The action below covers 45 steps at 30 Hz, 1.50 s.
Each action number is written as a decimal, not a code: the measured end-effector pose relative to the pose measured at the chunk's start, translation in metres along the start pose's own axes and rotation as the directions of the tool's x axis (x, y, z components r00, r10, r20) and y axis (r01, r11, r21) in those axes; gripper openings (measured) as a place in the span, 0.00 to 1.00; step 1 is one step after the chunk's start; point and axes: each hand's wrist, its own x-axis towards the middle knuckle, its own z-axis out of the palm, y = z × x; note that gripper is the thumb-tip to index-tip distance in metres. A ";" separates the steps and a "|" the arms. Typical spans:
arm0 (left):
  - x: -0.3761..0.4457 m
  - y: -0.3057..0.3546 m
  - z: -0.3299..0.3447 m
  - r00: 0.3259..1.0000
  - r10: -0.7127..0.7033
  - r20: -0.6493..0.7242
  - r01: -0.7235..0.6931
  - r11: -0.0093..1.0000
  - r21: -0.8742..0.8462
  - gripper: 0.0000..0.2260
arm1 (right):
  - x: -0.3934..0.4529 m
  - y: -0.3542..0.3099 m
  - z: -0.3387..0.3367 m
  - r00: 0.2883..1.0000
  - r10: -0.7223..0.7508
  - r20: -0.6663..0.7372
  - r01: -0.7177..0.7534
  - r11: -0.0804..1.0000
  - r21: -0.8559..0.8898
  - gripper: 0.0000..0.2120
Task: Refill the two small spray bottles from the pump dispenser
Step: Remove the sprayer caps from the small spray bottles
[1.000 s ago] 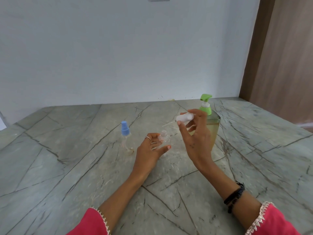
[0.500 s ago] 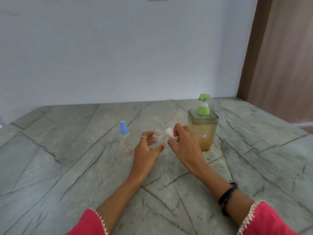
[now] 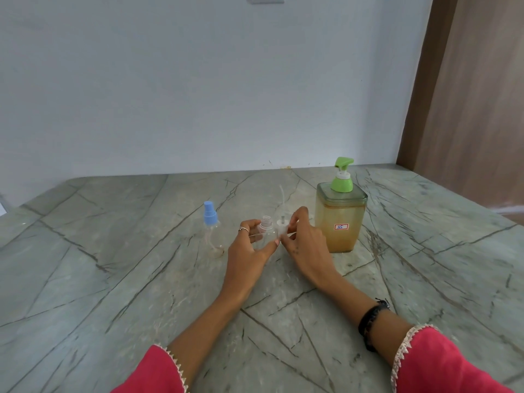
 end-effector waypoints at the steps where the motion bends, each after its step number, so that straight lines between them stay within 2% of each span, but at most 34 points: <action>1: 0.000 0.000 0.000 1.000 -0.001 0.000 0.001 1.000 -0.002 0.17 | 0.003 -0.001 0.001 1.000 0.025 0.009 -0.026 0.999 0.028 0.14; 6: 0.001 -0.002 0.001 1.000 -0.009 0.007 0.009 1.000 0.009 0.19 | 0.021 -0.008 0.004 0.992 0.098 0.076 -0.103 0.992 0.066 0.23; 9: 0.002 -0.004 0.001 1.000 -0.005 0.016 0.005 1.000 0.025 0.20 | 0.033 -0.012 0.007 0.988 0.114 0.103 -0.115 0.993 0.005 0.26; 17: 0.004 -0.008 0.002 1.000 0.002 0.016 -0.003 0.999 0.049 0.27 | 0.056 -0.014 0.019 0.970 0.184 0.160 -0.151 0.969 -0.195 0.27; 26: 0.006 -0.006 0.002 0.995 0.100 -0.030 -0.098 0.994 0.052 0.33 | 0.055 -0.008 0.021 0.966 0.185 0.182 -0.152 0.972 -0.178 0.27; 29: 0.005 -0.002 0.001 0.982 0.175 -0.064 -0.173 0.984 0.032 0.34 | 0.048 -0.010 0.012 0.967 0.165 0.192 -0.149 0.984 -0.095 0.29; 33: 0.003 0.008 -0.002 0.953 0.283 -0.109 -0.281 0.959 0.034 0.32 | 0.038 -0.014 -0.005 0.984 0.102 0.147 -0.103 0.995 0.002 0.25; 35: 0.001 0.016 -0.006 0.929 0.340 -0.145 -0.337 0.940 0.045 0.27 | 0.035 -0.017 -0.014 0.996 0.028 0.083 -0.030 0.999 0.026 0.23; 38: 0.000 0.022 -0.013 0.858 0.448 -0.251 -0.423 0.894 0.149 0.17 | 0.031 -0.030 -0.027 0.991 -0.126 -0.044 0.128 0.991 0.049 0.16; 41: 0.005 0.017 -0.020 0.811 0.422 -0.406 -0.334 0.903 0.271 0.19 | 0.025 -0.048 -0.033 0.978 -0.203 -0.047 0.206 0.975 0.079 0.10; 45: 0.009 0.012 -0.026 0.860 0.140 -0.491 -0.050 0.980 0.191 0.25 | 0.018 -0.069 -0.031 0.966 -0.259 -0.008 0.259 0.964 0.061 0.07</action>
